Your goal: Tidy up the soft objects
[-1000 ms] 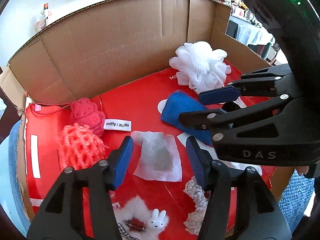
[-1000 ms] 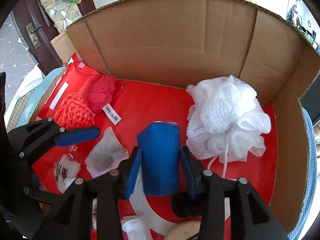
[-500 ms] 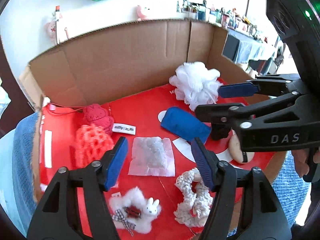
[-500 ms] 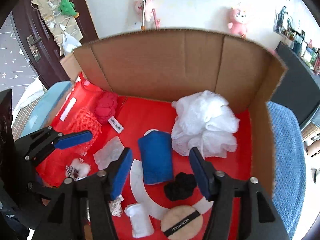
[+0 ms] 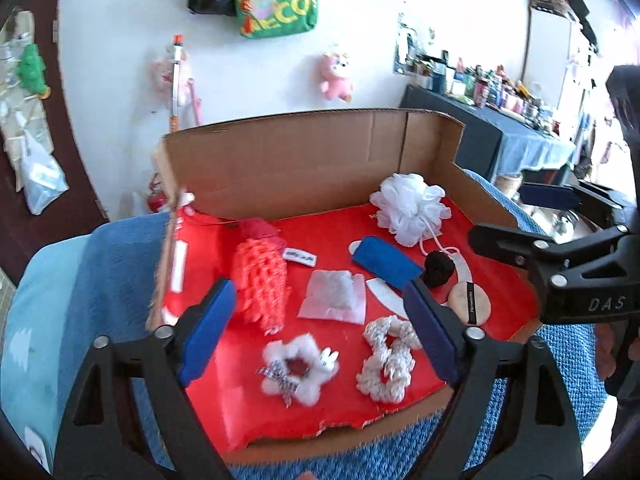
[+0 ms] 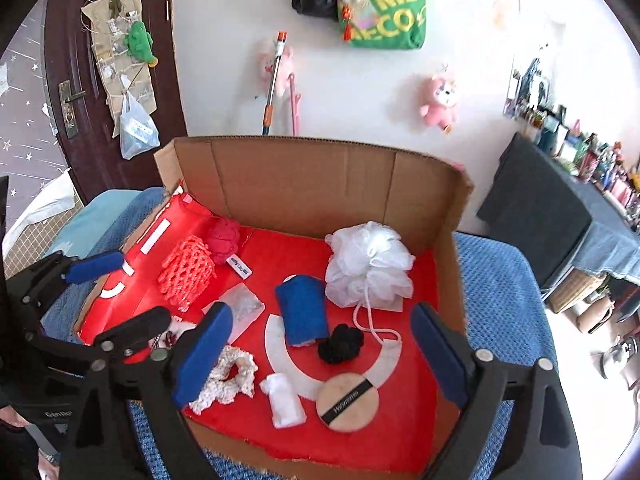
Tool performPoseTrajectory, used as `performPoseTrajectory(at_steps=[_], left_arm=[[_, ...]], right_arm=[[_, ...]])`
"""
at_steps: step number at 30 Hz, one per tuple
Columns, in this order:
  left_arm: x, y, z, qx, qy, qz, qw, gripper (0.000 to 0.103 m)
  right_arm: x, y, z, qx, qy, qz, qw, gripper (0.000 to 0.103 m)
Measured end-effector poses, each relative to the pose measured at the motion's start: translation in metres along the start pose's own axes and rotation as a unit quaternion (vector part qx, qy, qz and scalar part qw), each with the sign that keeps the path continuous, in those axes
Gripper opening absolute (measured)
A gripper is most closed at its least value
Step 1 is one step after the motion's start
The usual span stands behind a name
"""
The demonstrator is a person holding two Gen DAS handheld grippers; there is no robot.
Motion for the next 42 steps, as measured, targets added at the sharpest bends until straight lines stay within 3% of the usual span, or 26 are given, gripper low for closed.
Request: performPoseTrajectory(at_steps=[8, 13, 17, 28, 42], left_arm=[[-0.025, 0.000, -0.006, 0.027, 0.051, 0.017, 0.9982, 0.088], [-0.031, -0.013, -0.006, 0.063, 0.055, 0.048, 0.9953, 0.089], [-0.031, -0.025, -0.007, 0.066, 0.063, 0.064, 0.9938, 0.090], [-0.035, -0.052, -0.010, 0.076, 0.063, 0.054, 0.9936, 0.090], [-0.041, -0.052, -0.015, 0.083, 0.077, 0.054, 0.9922, 0.096]], right_arm=[[-0.031, 0.012, -0.001, -0.054, -0.021, 0.047, 0.997, 0.103], [-0.048, 0.003, 0.003, -0.095, -0.034, 0.074, 0.992, 0.103], [-0.059, -0.013, 0.006, -0.112, -0.038, 0.095, 0.988, 0.103], [-0.065, -0.032, 0.009, -0.095, -0.052, 0.102, 0.989, 0.103], [-0.069, -0.042, 0.008, -0.077, -0.052, 0.090, 0.992, 0.103]])
Point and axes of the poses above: each gripper's, at about its wrist camera, not at the fingertips, and y roughly against the way its jaws point, z to its right, x to its top, the point moved 4 cm from there along -y, roughly the way its jaws point, and after that the axes turned 12 degrees about -z, right-handed, at the moved point
